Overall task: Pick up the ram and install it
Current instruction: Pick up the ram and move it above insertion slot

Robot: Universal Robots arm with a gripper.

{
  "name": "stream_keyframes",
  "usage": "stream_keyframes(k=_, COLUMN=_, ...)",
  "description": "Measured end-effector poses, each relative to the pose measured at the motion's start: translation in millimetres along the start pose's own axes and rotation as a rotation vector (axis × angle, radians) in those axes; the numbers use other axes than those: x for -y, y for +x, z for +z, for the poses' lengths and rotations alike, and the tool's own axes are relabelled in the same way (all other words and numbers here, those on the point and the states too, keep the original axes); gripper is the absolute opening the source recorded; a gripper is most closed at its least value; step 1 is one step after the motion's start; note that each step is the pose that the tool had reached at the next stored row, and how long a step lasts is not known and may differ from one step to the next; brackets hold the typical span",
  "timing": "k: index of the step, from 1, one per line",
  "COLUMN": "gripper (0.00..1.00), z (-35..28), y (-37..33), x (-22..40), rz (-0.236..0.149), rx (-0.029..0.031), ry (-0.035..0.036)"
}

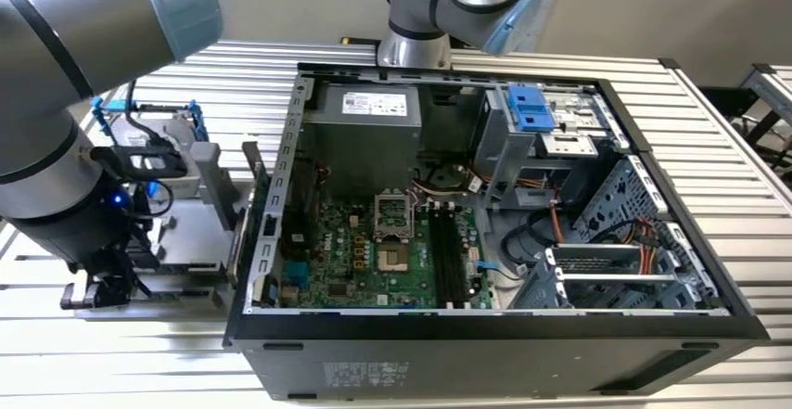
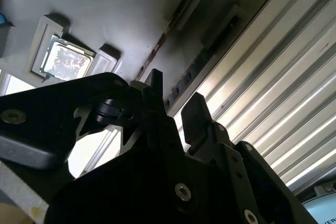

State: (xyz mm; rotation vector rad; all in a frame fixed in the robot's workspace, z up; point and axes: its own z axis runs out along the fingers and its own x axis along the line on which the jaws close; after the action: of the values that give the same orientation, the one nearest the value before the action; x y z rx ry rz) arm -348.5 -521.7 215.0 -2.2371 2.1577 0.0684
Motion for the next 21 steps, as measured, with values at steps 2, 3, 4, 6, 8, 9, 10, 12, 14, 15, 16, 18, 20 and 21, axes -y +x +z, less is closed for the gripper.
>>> stream_keyframes(k=2, gripper=1.0, z=3.4, y=0.3, x=1.3, rz=0.001, rx=0.0001, ry=-0.0004)
stream_keyframes(k=3, gripper=1.0, z=4.8, y=0.5, x=1.8, rz=0.002, rx=0.0001, ry=-0.0009)
stream_keyframes(k=4, gripper=1.0, z=6.3, y=0.7, x=2.0, rz=0.003, rx=0.0001, ry=-0.0015)
stream_keyframes(k=6, gripper=1.0, z=9.1, y=0.9, x=2.0, rz=0.007, rx=0.0, ry=-0.0018)
stream_keyframes(k=8, gripper=1.0, z=11.5, y=1.1, x=2.1, rz=0.018, rx=-0.0002, ry=-0.0014)
stream_keyframes(k=9, gripper=1.0, z=12.8, y=1.2, x=2.1, rz=0.026, rx=-0.0003, ry=-0.0011)
stream_keyframes(k=10, gripper=1.0, z=14.0, y=1.3, x=2.1, rz=0.034, rx=-0.0005, ry=-0.0009)
stream_keyframes(k=12, gripper=1.0, z=16.0, y=1.4, x=2.1, rz=0.048, rx=-0.0009, ry=-0.0005)
stream_keyframes(k=14, gripper=1.0, z=17.3, y=1.6, x=2.1, rz=0.052, rx=-0.0008, ry=-0.0002)
stream_keyframes(k=15, gripper=1.0, z=17.7, y=1.6, x=2.1, rz=0.052, rx=-0.0008, ry=-0.0002)
stream_keyframes(k=16, gripper=1.0, z=18.0, y=1.7, x=2.0, rz=0.052, rx=-0.0009, ry=-0.0003)
stream_keyframes(k=18, gripper=1.0, z=19.0, y=2.2, x=2.1, rz=0.053, rx=-0.0007, ry=-0.0001)
stream_keyframes(k=20, gripper=1.0, z=19.9, y=2.9, x=2.1, rz=0.053, rx=-0.0008, ry=-0.0002)
stream_keyframes(k=21, gripper=1.0, z=20.3, y=3.3, x=2.0, rz=0.053, rx=-0.0008, ry=-0.0001)
